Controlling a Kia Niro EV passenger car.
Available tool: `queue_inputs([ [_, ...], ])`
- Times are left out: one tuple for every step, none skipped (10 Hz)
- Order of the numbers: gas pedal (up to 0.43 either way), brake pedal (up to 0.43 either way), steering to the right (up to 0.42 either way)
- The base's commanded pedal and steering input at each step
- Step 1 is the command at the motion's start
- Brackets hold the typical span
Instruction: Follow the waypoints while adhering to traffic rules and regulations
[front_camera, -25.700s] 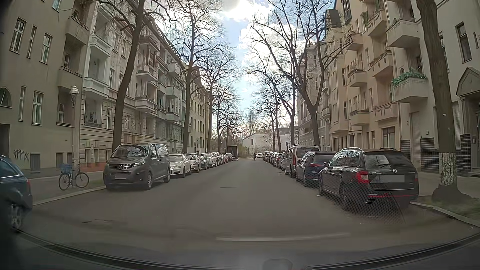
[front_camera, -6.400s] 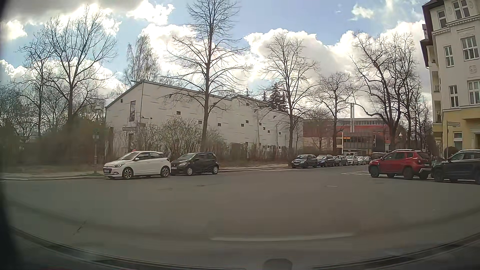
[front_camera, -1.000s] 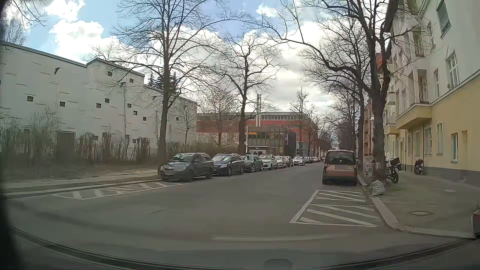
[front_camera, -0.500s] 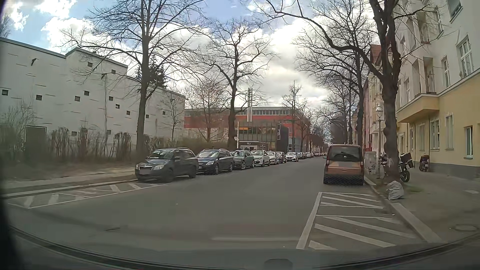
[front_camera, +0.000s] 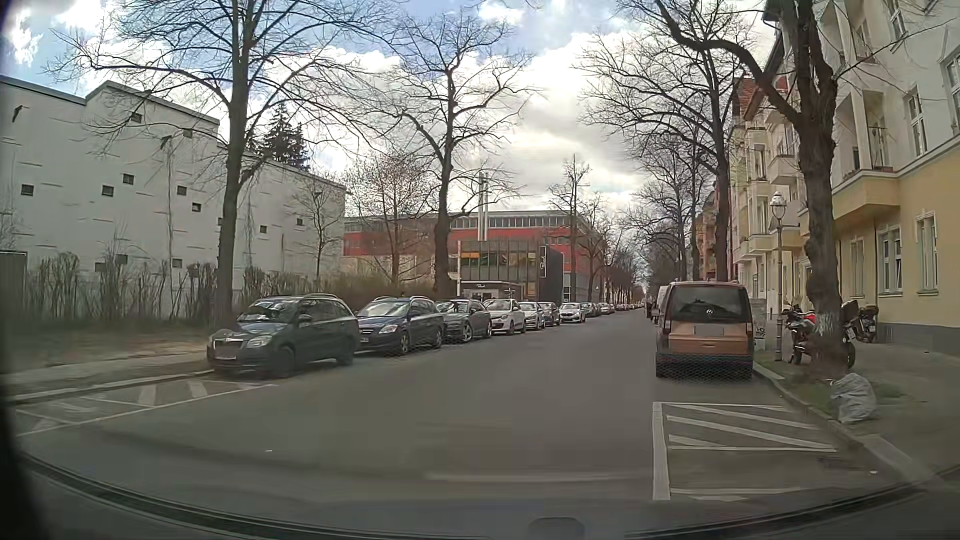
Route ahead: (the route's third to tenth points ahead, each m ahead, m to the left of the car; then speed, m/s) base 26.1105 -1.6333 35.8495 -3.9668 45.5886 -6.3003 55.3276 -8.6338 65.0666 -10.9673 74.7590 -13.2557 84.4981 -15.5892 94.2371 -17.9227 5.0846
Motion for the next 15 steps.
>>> queue_inputs([
  [0.098, 0.03, 0.043],
  [0.098, 0.03, 0.039],
  [0.087, 0.03, 0.039],
  [0.079, 0.03, 0.039],
  [0.047, 0.03, 0.039],
  [0.047, 0.03, 0.04],
  [0.047, 0.03, 0.041],
  [0.047, 0.03, 0.043],
  [0.047, 0.03, 0.045],
  [0.047, 0.03, 0.045],
  [0.047, 0.03, 0.046],
  [0.047, 0.03, 0.049],
  [0.047, 0.03, 0.049],
  [0.039, 0.03, 0.051],
  [0.039, 0.03, 0.054],
])
